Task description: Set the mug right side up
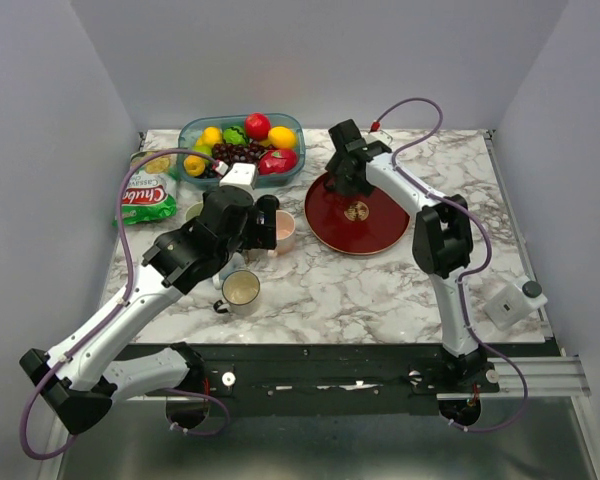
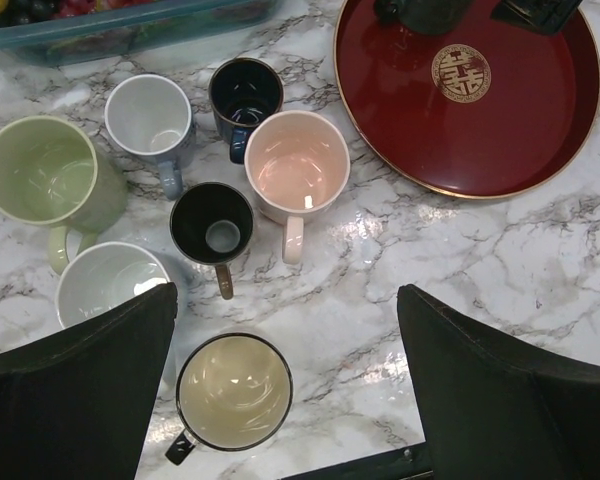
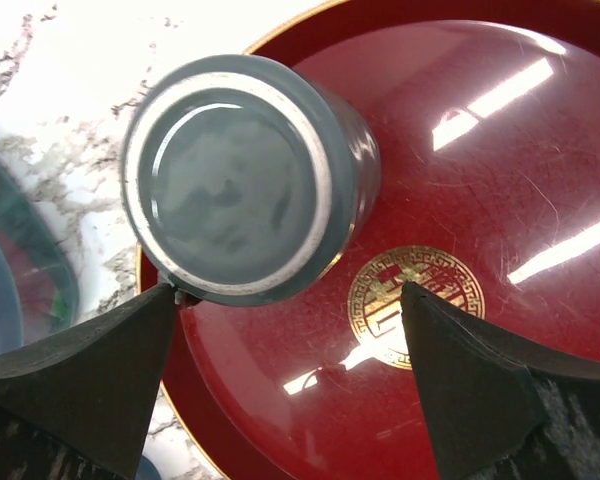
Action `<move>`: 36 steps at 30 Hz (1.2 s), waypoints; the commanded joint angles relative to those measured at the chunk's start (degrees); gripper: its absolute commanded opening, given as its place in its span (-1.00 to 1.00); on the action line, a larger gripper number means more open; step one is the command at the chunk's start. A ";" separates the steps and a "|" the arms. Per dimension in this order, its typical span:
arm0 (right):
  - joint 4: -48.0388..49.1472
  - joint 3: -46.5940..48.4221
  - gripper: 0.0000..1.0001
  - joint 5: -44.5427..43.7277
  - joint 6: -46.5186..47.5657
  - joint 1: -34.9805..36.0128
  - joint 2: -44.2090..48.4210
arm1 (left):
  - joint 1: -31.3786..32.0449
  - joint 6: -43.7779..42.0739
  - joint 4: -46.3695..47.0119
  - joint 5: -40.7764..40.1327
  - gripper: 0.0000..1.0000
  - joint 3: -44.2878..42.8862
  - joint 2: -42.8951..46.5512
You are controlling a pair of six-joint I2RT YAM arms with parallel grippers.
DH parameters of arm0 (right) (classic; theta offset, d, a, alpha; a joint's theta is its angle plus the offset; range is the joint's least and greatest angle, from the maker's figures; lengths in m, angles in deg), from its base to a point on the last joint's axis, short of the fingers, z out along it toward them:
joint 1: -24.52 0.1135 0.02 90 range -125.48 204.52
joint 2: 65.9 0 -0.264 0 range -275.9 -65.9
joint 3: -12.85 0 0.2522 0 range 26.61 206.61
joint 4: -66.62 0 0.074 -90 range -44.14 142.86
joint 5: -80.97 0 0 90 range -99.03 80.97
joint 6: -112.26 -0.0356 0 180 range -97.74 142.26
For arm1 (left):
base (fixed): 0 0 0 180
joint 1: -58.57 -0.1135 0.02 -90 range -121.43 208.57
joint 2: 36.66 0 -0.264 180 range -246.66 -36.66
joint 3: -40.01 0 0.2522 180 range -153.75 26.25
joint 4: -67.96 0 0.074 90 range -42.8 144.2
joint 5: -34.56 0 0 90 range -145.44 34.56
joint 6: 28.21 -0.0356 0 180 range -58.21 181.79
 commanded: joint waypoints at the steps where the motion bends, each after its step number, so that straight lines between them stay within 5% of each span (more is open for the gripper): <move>1: -1.23 3.22 0.99 -3.45 0.41 -0.17 -1.73 | -0.56 -0.65 1.94 1.04 0.98 1.19 1.87; 14: -3.16 -4.77 0.89 -0.46 -1.96 -2.72 1.95 | -1.17 -1.17 3.52 2.27 0.97 2.24 1.08; 24: 5.69 -18.13 0.88 -1.26 8.83 -2.90 12.59 | -2.05 -1.97 5.10 3.85 0.98 2.59 -0.15; 36: 8.00 -11.55 0.86 3.93 17.64 -2.90 7.76 | -3.02 -2.40 5.89 4.91 0.98 2.94 -0.24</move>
